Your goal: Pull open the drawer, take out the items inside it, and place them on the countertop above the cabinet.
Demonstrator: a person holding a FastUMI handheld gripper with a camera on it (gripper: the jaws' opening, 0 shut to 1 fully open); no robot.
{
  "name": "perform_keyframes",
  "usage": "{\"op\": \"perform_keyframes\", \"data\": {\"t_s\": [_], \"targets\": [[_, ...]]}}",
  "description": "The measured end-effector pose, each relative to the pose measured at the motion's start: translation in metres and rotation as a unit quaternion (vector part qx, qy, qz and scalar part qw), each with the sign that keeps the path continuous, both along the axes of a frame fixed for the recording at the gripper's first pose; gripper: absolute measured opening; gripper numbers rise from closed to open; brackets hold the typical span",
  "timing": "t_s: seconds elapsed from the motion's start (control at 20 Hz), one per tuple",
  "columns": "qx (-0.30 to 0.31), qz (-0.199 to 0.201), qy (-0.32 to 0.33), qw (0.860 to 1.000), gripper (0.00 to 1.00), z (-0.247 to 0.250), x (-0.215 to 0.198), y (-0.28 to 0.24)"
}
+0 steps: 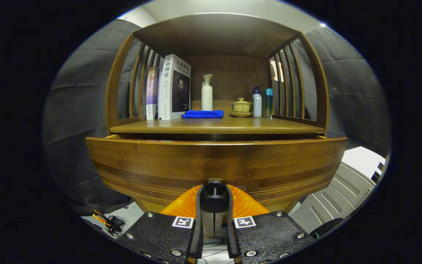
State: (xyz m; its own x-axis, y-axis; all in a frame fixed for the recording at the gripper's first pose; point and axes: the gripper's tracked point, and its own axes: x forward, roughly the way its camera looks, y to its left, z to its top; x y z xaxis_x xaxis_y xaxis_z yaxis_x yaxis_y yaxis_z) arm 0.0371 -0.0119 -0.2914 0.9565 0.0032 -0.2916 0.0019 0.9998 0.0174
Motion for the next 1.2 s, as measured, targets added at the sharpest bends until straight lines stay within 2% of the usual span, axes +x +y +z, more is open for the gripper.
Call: {"op": "perform_keyframes", "data": {"t_s": [0.3,1.2], "targets": [[0.016,0.007,-0.008,1.000,0.26,0.002,-0.038,0.001],[0.026,0.009,0.032,0.999,0.26,0.005,-0.115,0.014]]}}
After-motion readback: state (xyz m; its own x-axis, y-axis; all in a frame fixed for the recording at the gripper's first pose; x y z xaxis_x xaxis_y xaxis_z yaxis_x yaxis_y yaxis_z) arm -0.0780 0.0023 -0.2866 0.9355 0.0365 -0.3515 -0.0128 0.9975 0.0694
